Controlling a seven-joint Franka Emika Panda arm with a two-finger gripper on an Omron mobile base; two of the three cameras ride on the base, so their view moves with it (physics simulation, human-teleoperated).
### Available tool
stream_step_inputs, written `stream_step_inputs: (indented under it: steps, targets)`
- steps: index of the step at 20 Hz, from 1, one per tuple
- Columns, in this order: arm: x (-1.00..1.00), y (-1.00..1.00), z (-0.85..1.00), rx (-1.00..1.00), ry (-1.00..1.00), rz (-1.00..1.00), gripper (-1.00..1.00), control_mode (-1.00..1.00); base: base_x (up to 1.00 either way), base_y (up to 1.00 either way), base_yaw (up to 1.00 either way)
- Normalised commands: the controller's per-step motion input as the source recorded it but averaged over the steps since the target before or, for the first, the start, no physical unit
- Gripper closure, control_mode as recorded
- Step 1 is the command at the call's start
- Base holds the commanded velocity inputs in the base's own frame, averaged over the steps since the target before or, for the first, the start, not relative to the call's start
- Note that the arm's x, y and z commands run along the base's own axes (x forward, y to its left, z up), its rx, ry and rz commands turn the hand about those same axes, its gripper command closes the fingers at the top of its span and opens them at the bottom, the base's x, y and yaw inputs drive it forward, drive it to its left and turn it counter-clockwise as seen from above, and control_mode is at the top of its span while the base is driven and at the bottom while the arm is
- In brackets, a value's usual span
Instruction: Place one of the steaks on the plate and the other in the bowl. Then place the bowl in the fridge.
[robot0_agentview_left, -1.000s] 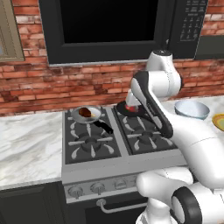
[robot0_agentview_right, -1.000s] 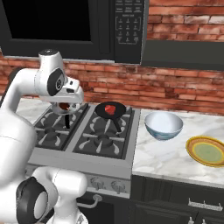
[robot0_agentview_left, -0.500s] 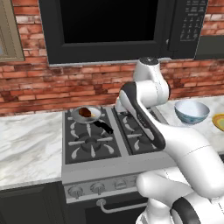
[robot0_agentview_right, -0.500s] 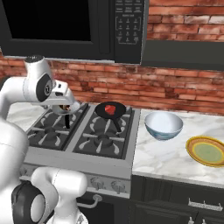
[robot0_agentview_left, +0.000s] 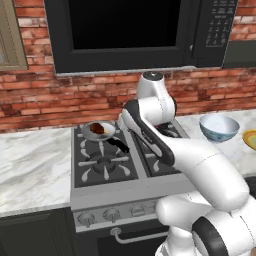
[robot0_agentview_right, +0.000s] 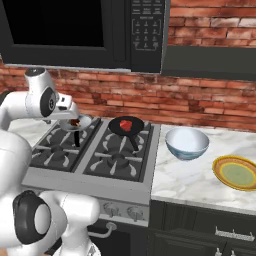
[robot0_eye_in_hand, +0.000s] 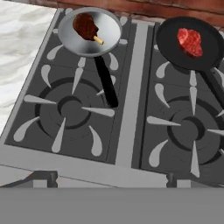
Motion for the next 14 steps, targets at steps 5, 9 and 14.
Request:
stream_step_inputs:
  steps: [5, 9, 14]
  targets:
    - [0.44, 0.36, -0.22, 0.01, 0.01, 0.0, -1.0, -1.0, 0.0, 0.0, 0.0]
    - [0.5, 0.37, -0.23, 0.0, 0.0, 0.0, -1.0, -1.0, 0.0, 0.0, 0.0]
    - [0.45, 0.18, -0.26, 0.0, 0.0, 0.0, -1.0, -1.0, 0.0, 0.0, 0.0]
